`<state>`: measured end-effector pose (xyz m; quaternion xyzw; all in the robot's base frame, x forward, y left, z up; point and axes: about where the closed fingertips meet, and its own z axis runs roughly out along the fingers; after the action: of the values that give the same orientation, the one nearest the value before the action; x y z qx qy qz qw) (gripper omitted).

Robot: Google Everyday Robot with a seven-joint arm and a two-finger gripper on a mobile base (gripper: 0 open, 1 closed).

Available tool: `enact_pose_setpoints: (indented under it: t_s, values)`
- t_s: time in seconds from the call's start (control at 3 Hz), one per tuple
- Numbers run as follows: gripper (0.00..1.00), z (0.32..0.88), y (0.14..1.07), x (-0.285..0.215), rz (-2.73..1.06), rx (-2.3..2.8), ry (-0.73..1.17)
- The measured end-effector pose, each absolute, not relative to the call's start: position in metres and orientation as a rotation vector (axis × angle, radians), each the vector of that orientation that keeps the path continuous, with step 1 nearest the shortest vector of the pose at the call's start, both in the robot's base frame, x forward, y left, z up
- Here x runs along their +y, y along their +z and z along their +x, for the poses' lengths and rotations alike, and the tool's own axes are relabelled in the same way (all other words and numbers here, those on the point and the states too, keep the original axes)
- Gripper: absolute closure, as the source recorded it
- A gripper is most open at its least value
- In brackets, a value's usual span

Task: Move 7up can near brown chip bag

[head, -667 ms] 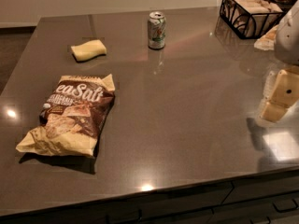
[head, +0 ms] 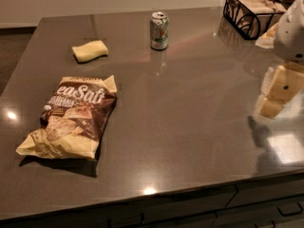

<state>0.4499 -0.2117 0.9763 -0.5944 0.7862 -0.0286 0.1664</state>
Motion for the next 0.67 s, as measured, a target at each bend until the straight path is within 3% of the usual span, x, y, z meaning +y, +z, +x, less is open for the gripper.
enact_pose_setpoints:
  t_s: [0.67]
  values:
    - [0.00, 0.532, 0.971, -0.191, -1.427, 2.232, -0.015]
